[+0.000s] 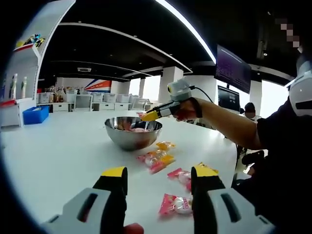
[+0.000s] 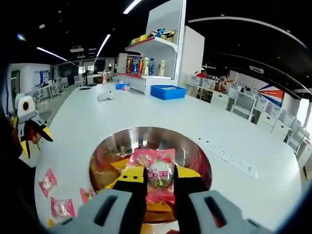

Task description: Pick up the marshmallows scattered on the table and place them into the bowl on the table

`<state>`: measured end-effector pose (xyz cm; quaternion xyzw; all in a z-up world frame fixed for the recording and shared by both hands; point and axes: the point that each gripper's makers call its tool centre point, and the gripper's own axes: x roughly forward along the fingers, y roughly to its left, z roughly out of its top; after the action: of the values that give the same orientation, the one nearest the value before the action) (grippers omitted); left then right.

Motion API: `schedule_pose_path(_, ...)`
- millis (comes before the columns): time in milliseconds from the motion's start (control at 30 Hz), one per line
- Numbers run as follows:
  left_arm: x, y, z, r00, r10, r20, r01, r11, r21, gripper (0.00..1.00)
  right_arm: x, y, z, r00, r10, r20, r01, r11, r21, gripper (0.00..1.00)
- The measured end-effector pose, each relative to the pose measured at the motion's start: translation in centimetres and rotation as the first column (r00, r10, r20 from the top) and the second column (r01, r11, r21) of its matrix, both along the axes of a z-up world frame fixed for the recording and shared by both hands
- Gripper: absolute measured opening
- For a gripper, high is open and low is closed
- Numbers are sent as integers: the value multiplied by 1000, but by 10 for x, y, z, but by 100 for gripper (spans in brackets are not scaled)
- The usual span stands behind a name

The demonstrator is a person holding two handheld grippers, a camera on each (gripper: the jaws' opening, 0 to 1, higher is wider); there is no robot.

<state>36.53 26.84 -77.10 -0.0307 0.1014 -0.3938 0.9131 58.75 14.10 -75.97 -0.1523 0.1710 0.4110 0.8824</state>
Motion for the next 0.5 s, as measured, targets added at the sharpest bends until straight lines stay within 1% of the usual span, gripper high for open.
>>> schedule_pose_path(233, 0, 0, -3, 1000, -1, -6, 1, 1000, -1, 52, 0, 2, 1, 1000, 4, 3, -4, 1000, 7, 22)
schedule_pose_path(300, 0, 0, -2, 1000, -2, -4, 2, 1000, -2, 52, 0, 4, 3, 1000, 2, 9, -2, 1000, 23, 23)
schedule_pose_path(333, 0, 0, -2, 1000, -1, -4, 1, 1000, -2, 52, 0, 4, 4, 1000, 0, 7, 0, 1000, 29, 25)
schedule_pose_path(400, 0, 0, -2, 1000, -1, -4, 1, 1000, -2, 52, -2, 7, 6, 1000, 7, -2, -7, 998, 64, 31)
schedule_pose_path(500, 0, 0, -3, 1000, 0, -8, 0, 1000, 1, 52, -3, 7, 8, 1000, 9, -3, -8, 997, 80, 34)
